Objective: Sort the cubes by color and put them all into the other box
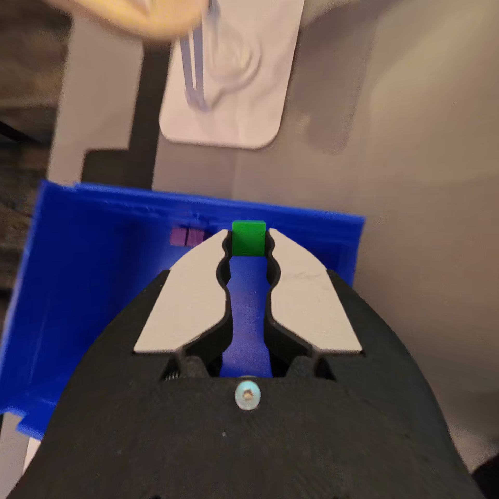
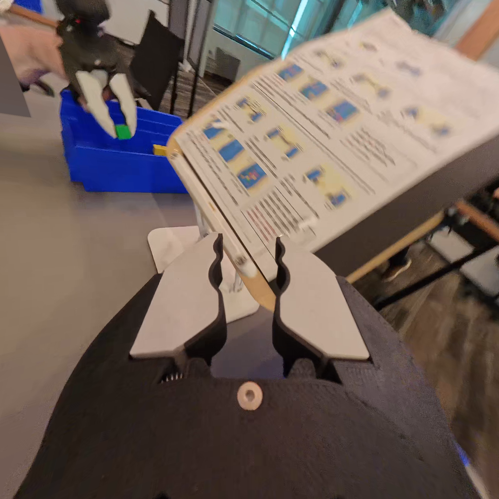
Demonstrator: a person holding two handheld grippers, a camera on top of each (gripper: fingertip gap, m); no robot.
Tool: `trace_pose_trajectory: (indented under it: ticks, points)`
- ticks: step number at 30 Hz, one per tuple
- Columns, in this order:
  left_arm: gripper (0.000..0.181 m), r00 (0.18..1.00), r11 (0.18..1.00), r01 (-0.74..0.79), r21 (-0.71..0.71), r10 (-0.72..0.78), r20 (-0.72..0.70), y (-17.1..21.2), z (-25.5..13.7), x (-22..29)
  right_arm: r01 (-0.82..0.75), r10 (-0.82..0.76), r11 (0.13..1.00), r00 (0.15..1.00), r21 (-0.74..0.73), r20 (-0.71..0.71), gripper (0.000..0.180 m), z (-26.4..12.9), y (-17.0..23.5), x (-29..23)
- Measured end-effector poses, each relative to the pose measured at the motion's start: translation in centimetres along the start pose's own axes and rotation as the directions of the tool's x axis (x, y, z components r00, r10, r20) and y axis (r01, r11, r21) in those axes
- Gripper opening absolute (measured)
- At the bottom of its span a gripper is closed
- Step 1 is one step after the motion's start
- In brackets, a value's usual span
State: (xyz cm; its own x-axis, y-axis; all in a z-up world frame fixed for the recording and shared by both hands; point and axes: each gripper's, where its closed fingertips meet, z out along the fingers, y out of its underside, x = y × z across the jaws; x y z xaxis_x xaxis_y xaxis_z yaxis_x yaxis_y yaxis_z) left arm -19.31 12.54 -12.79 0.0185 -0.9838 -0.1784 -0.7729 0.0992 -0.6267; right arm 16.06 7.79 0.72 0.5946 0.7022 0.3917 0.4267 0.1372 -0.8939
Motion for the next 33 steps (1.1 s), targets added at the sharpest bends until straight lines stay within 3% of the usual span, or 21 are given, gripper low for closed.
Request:
trace_pose_trajectory:
  ticks: [1,5,10,14,19,33]
  points:
    - [0.022,1.000,0.998,-0.014,0.053,0.013,0.007,-1.5,-1.0,0.4,0.074,-0.075,0.997,0.997,0.023,0.016,0.038,0.4,-1.2,-1.5]
    - [0.022,0.998,0.953,-0.053,0.298,0.059,-0.010,-8.1,-3.5,2.8,0.349,-0.360,0.928,0.931,0.131,0.067,0.039,2.5,-5.5,-8.2]
    - [0.022,0.954,0.855,0.037,0.517,0.124,-0.272,-14.9,-2.7,8.5,0.568,-0.604,0.789,0.786,0.235,0.129,0.045,4.5,-7.9,-15.9]
    - [0.022,0.897,0.893,0.068,0.444,0.141,-0.420,-16.2,0.5,11.9,0.652,-0.704,0.710,0.671,0.267,0.232,0.048,4.8,-7.5,-20.0]
    - [0.022,0.850,0.923,0.039,0.382,0.170,-0.499,-16.6,2.2,14.7,0.694,-0.744,0.663,0.571,0.281,0.346,0.046,5.1,-5.8,-23.1]
    - [0.022,0.773,0.939,0.029,0.343,0.197,-0.603,-16.8,3.3,17.9,0.746,-0.757,0.615,0.468,0.255,0.455,0.041,7.0,-3.2,-25.7]
